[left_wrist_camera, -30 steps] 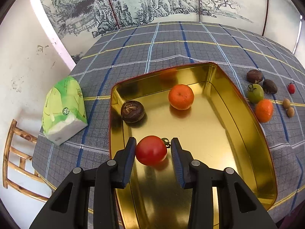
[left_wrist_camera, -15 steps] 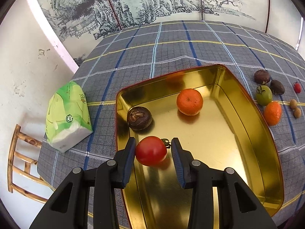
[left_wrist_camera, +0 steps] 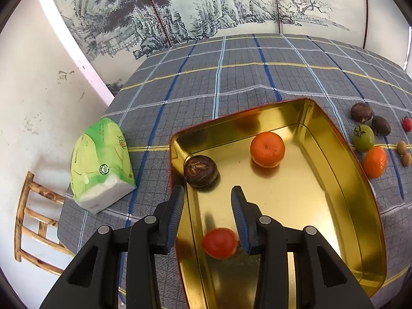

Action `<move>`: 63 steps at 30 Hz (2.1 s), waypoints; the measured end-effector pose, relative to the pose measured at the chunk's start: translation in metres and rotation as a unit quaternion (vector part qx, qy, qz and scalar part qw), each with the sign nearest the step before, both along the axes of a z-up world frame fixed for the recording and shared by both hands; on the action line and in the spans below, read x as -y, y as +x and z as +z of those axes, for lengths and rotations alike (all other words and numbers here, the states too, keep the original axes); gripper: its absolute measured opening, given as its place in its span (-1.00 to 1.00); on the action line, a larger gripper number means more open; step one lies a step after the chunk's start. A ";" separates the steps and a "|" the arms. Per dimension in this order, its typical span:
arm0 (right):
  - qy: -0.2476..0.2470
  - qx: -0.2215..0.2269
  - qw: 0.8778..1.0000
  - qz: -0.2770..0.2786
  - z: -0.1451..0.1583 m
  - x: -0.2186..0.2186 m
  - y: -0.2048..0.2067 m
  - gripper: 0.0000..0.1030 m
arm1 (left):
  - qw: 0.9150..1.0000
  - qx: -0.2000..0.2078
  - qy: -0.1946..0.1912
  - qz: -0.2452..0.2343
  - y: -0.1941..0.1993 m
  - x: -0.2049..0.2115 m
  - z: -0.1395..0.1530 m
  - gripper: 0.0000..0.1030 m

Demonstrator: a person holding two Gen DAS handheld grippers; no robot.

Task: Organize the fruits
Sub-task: 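Carry the orange into the gold tray and open the right gripper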

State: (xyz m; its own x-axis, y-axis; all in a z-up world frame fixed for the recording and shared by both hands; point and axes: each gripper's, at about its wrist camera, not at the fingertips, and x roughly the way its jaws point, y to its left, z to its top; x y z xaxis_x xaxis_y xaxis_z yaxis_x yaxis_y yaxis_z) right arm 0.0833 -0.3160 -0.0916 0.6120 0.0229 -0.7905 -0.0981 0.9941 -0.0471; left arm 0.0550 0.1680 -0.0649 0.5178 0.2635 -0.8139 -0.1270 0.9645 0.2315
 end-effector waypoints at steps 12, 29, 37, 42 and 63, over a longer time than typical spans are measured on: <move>0.028 -0.002 1.000 -0.013 0.005 -0.003 -0.012 -0.36 | 0.991 0.095 -0.086 0.028 -0.060 -0.001 0.045 0.04; 0.101 0.031 0.974 0.200 0.095 -0.159 -0.042 -0.36 | 0.984 0.145 -0.064 0.083 -0.125 -0.006 0.065 0.36; 0.118 -0.034 0.932 0.341 0.085 -0.286 -0.023 -0.36 | 0.983 0.123 -0.116 0.073 -0.136 -0.014 0.061 0.37; 0.118 -0.096 0.919 0.365 0.059 -0.345 0.004 -0.36 | 0.988 0.119 -0.064 0.072 -0.138 -0.005 0.063 0.37; 0.033 -0.168 0.915 0.366 0.020 -0.442 0.041 -0.36 | 0.990 0.101 -0.054 0.079 -0.134 -0.019 0.045 0.37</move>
State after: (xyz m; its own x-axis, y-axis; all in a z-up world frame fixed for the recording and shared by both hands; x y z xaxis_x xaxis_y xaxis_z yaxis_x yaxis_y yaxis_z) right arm 0.1238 0.1259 -0.0720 0.1352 0.3842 -0.9133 -0.7365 0.6556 0.1667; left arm -0.0785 0.1866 -0.0197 0.6328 0.2705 -0.7256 -0.3109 0.9469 0.0818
